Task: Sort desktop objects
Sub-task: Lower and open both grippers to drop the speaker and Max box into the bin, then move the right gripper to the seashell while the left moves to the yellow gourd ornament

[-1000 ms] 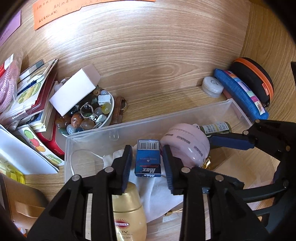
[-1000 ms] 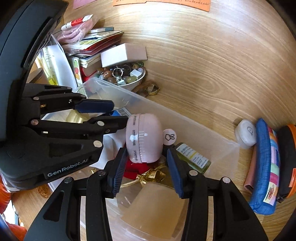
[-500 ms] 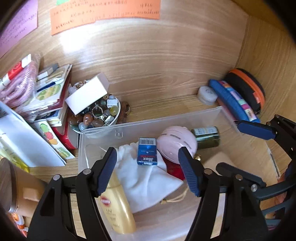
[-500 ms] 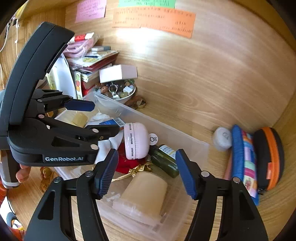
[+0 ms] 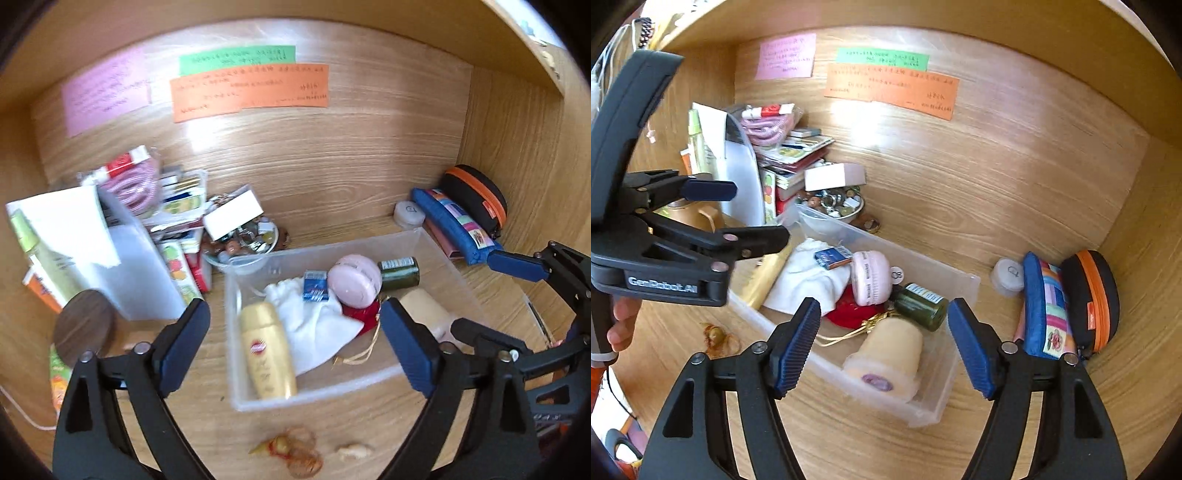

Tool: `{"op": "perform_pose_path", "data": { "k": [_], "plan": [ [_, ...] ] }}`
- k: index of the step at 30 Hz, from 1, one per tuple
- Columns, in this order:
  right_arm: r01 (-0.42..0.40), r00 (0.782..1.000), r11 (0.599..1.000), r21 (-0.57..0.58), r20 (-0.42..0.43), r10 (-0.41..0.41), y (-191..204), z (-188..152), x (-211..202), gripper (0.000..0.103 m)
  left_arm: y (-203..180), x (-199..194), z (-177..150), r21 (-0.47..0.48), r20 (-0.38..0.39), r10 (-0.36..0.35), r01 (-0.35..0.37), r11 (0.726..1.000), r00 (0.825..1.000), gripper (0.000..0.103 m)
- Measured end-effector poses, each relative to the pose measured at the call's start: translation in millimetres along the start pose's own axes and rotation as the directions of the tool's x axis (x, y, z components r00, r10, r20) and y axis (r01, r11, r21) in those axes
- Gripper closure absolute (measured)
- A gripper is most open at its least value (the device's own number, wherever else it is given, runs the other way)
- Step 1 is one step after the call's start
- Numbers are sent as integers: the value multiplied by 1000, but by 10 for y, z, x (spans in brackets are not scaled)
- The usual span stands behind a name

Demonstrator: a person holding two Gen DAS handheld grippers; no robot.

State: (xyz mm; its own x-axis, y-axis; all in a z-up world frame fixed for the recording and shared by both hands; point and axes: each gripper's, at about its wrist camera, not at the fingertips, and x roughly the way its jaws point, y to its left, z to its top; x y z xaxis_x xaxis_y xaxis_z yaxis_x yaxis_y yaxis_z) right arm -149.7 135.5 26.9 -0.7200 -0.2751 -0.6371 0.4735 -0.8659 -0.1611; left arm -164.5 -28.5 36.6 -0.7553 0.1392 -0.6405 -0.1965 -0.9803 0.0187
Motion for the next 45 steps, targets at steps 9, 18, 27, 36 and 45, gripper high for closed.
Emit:
{"op": "perform_pose_path", "data": {
  "k": [9, 18, 27, 36, 45],
  "plan": [
    [-111, 994, 993, 31, -11, 111, 294, -279, -91, 35, 200, -180, -520, -2, -51, 38, -38, 999, 998, 7],
    [-256, 959, 966, 43, -111, 259, 661, -661, 175, 39, 403, 21, -1036, -3, -186, 17, -18, 1000, 982, 7],
    [-332, 924, 943, 3, -199, 326, 853, -823, 461, 50, 425, 211, -1231, -4, -248, -27, 27, 1000, 968, 7],
    [-354, 911, 935, -37, -239, 336, 982, -835, 613, 77, 379, 355, -1225, 15, -275, -39, 45, 999, 961, 7],
    [-353, 912, 935, -32, -235, 336, 985, -841, 612, 82, 407, 470, -1203, -12, -286, -61, 60, 998, 956, 21]
  ]
}}
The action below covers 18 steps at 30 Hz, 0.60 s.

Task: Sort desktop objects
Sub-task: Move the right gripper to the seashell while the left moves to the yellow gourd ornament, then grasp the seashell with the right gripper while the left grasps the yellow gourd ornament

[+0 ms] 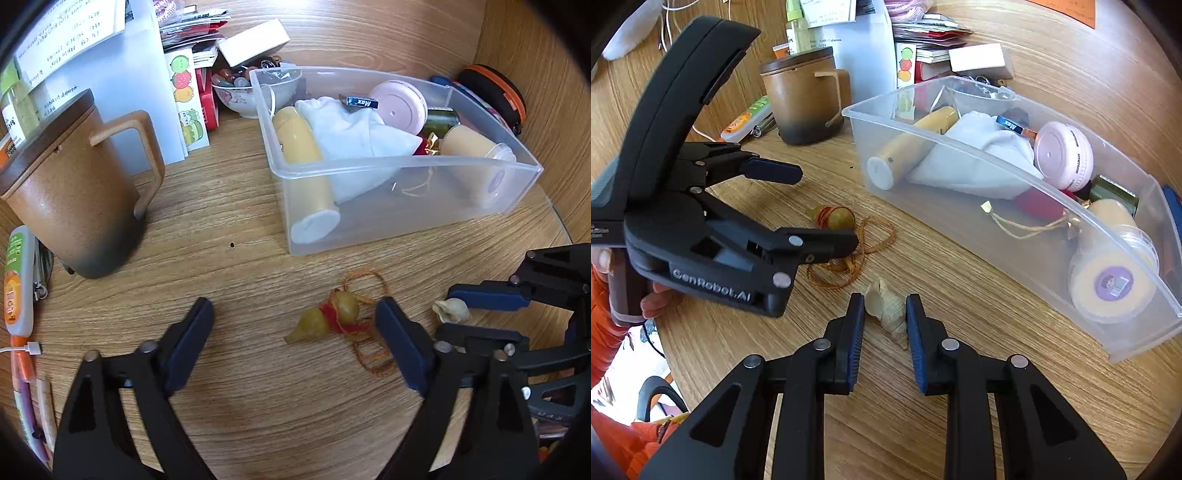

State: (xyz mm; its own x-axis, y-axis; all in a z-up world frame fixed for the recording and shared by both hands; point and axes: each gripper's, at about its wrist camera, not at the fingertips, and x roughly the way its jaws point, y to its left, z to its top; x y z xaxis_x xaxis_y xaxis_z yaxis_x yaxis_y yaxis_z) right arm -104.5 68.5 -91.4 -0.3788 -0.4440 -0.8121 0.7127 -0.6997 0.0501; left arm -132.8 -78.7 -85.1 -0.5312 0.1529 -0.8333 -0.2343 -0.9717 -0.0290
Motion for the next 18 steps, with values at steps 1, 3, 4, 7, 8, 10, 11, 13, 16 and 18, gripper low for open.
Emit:
{"op": "perform_pose_path", "data": {
  "k": [1, 3, 4, 7, 8, 10, 11, 13, 16, 18],
  "plan": [
    [3, 1000, 1000, 6, 1, -3, -4, -7, -1, 82, 0, -1, 0, -2, 1, -7, 7, 1000, 1000, 23],
    [2, 1000, 1000, 16, 3, -3, -15, -13, -3, 82, -11, 19, -3, 1, -7, 0, 0, 1000, 1000, 31],
    [1, 1000, 1000, 26, 5, -1, -30, -18, -7, 82, -27, 20, -6, 8, -2, 7, -7, 1000, 1000, 32],
    [-4, 1000, 999, 51, 13, 3, -62, -33, -29, 82, -49, 13, -13, 16, 2, 8, -8, 1000, 1000, 37],
    [-2, 1000, 998, 57, 16, 1, -57, -35, -33, 82, -65, 8, -13, 19, 3, 8, -8, 1000, 1000, 42],
    [3, 1000, 998, 66, 24, -4, -71, -40, -58, 82, -108, 5, -6, 25, 6, 6, -6, 1000, 1000, 49],
    [3, 1000, 998, 70, 27, -5, -82, -40, -73, 82, -127, 3, -6, 30, 9, 6, -6, 1000, 1000, 53],
    [7, 999, 997, 75, 32, -10, -98, -46, -106, 82, -162, -3, -11, 43, 16, 9, -10, 999, 1000, 58],
    [9, 999, 997, 82, 41, -12, -116, -66, -172, 82, -197, -16, -26, 49, 16, 1, -1, 999, 1000, 71],
    [11, 999, 996, 84, 47, -15, -116, -83, -217, 82, -218, -38, -26, 53, 12, -6, 5, 999, 1000, 83]
  ]
}}
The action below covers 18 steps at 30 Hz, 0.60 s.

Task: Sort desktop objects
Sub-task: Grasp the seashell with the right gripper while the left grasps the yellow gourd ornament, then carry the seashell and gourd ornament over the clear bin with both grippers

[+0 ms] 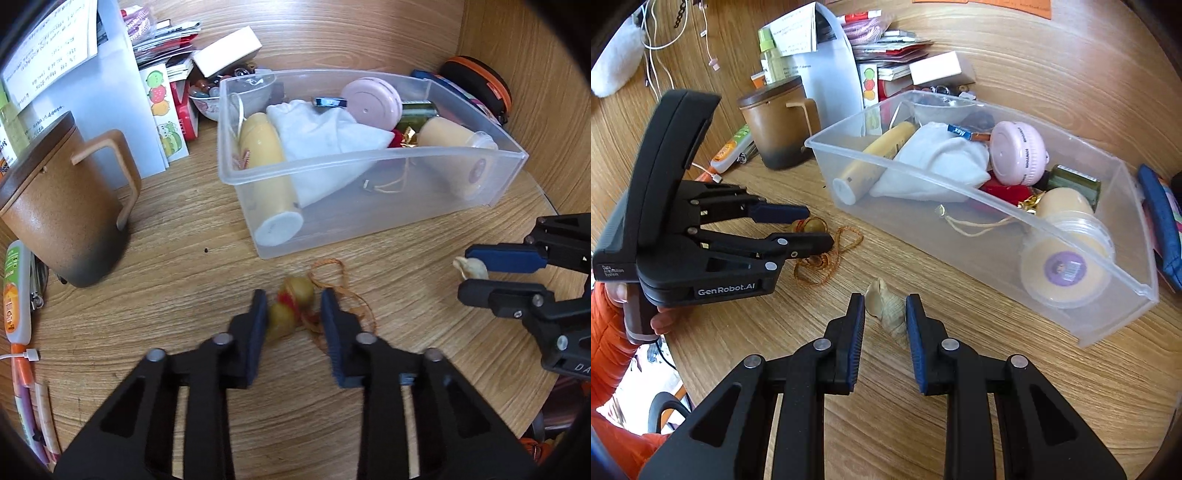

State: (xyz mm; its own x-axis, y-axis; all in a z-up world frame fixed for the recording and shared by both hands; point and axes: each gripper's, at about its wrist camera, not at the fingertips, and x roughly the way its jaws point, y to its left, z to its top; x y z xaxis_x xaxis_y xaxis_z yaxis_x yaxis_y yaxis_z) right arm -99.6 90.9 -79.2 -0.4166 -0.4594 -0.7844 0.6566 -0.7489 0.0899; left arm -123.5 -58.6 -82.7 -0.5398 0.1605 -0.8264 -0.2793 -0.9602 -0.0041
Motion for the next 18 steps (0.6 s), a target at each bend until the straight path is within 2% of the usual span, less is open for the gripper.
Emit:
{"op": "perform_pose_path", "data": {
  "k": [9, 18],
  "plan": [
    [4, 999, 1000, 21, 33, -5, -15, -24, -201, 82, -86, -99, -34, -1, 10, 9, -9, 1000, 1000, 84],
    [11, 998, 999, 31, 61, -13, -71, -53, -384, 82, -230, -442, 15, 10, 88, 25, -26, 1000, 996, 84]
  ]
}}
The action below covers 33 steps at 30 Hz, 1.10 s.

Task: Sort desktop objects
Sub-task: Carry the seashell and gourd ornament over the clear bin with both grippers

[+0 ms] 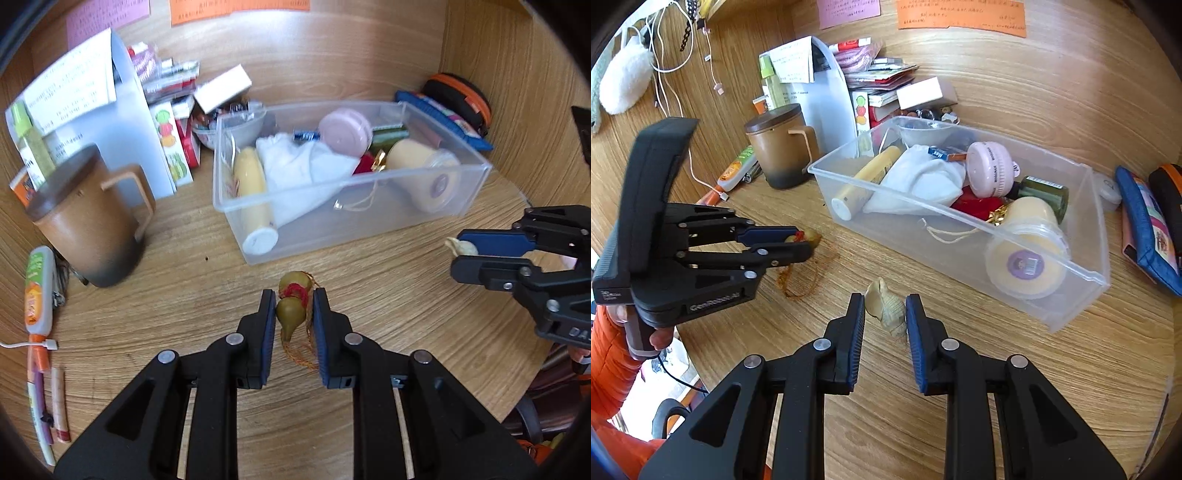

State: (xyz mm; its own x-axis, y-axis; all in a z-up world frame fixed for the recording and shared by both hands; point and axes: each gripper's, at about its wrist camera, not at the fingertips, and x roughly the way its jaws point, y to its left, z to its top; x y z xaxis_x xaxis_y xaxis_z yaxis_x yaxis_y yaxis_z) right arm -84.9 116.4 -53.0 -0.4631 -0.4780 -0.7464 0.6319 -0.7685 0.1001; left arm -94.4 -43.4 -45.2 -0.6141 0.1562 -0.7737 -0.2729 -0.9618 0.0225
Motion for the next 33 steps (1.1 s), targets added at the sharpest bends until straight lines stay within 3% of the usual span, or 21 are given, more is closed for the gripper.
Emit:
{"op": "perform_pose_path", "data": {
  "k": [16, 33],
  "plan": [
    [46, 996, 999, 26, 79, -48, -190, 117, -409, 82, -165, -366, 226, 42, 91, 34, -38, 998, 995, 84],
    [86, 985, 995, 59, 147, -94, -442, 395, -658, 82, -46, -551, 673, 24, 186, 35, -40, 999, 982, 84]
  ]
}}
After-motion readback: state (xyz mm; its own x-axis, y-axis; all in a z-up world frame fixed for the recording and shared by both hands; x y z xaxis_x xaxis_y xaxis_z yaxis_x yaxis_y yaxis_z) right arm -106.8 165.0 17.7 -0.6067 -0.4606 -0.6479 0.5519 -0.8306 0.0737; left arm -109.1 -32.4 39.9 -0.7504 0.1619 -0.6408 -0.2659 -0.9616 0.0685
